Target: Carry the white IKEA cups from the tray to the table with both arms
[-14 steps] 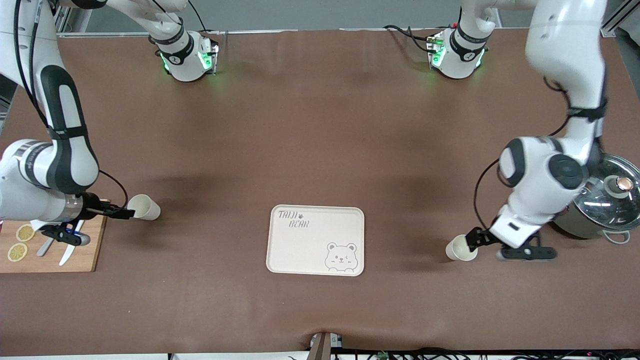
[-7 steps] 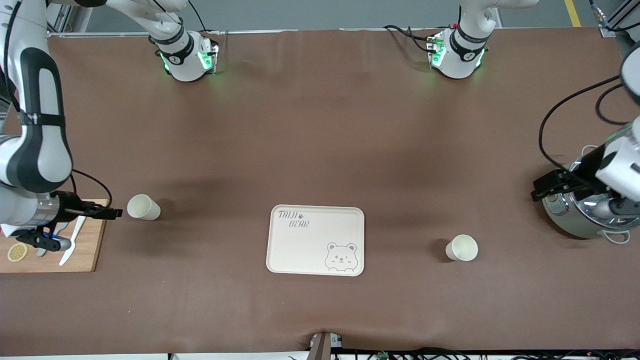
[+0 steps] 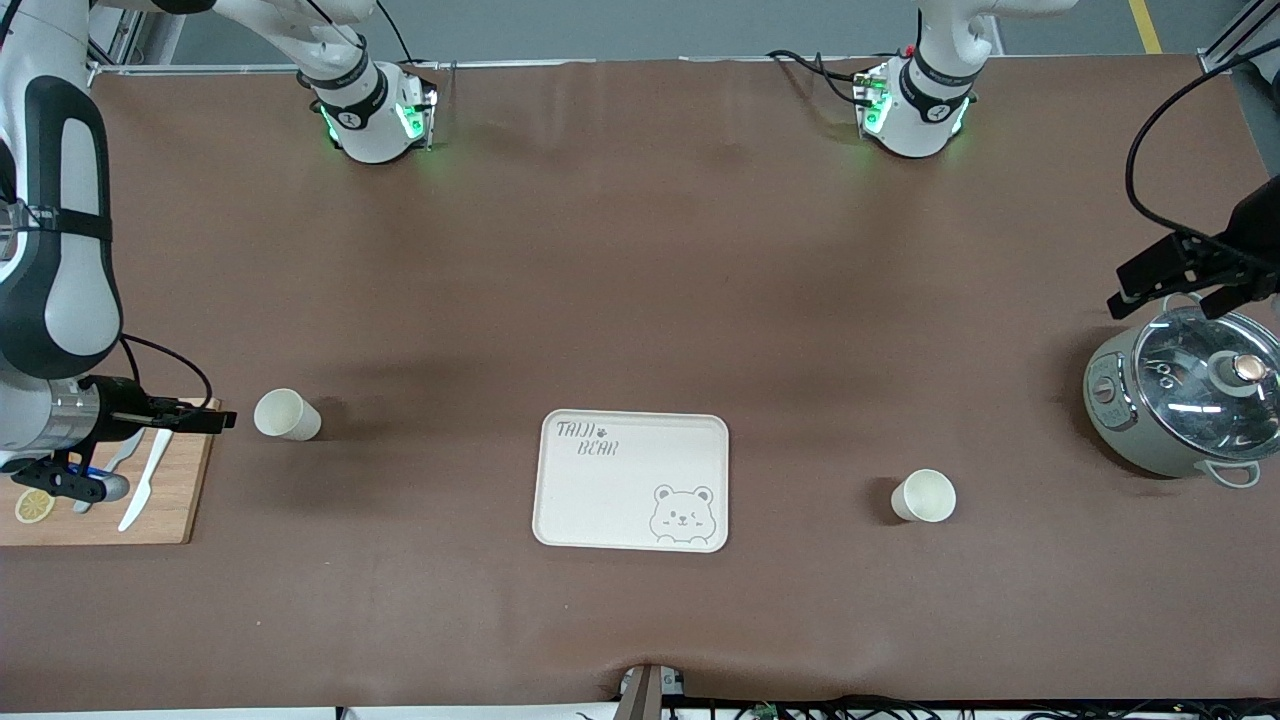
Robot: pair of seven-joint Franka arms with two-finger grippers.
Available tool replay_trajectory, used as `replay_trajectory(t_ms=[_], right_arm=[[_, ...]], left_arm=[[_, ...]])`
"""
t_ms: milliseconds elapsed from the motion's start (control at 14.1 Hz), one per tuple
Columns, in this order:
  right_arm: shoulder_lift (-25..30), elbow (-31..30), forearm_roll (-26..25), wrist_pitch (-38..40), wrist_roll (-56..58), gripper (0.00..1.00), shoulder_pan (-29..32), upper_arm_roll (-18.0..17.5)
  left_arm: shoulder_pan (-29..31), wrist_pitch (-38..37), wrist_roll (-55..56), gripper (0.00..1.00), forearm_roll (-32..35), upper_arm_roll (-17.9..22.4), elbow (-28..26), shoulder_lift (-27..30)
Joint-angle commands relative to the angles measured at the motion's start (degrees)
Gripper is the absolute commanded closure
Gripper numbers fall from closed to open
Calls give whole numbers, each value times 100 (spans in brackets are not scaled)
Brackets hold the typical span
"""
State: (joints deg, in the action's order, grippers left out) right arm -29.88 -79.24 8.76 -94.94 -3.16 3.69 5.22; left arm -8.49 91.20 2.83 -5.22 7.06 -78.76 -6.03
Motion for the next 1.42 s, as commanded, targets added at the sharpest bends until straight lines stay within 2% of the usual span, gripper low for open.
replay_trajectory(t_ms=[0, 283, 425, 566, 920, 1061, 1203, 1344], right_arm=[[-18, 120, -76, 90, 9, 0, 18, -21], [0, 216, -102, 107, 9, 0, 18, -4], [9, 234, -268, 125, 9, 0, -17, -4], [9, 260, -365, 239, 9, 0, -44, -12], [44, 576, -505, 572, -9, 0, -114, 14], [192, 656, -717, 608, -26, 0, -158, -21], [281, 656, -700, 617, -44, 0, -158, -30], [622, 612, -682, 756, -44, 0, -158, -39]], left_arm=[[-4, 12, 59, 0, 47, -29, -184, 111], [-13, 3, 33, 0, 126, -29, -166, 102], [-13, 21, -37, 0, 170, -29, -157, 111], [-21, 38, -37, 0, 363, -38, -140, 103], [-39, 65, -37, 0, 311, -47, -140, 50], [-13, 65, -37, 0, 328, -47, -148, 41], [-13, 65, -37, 0, 363, -38, -148, 23], [-13, 65, -37, 0, 363, -38, -148, 23]])
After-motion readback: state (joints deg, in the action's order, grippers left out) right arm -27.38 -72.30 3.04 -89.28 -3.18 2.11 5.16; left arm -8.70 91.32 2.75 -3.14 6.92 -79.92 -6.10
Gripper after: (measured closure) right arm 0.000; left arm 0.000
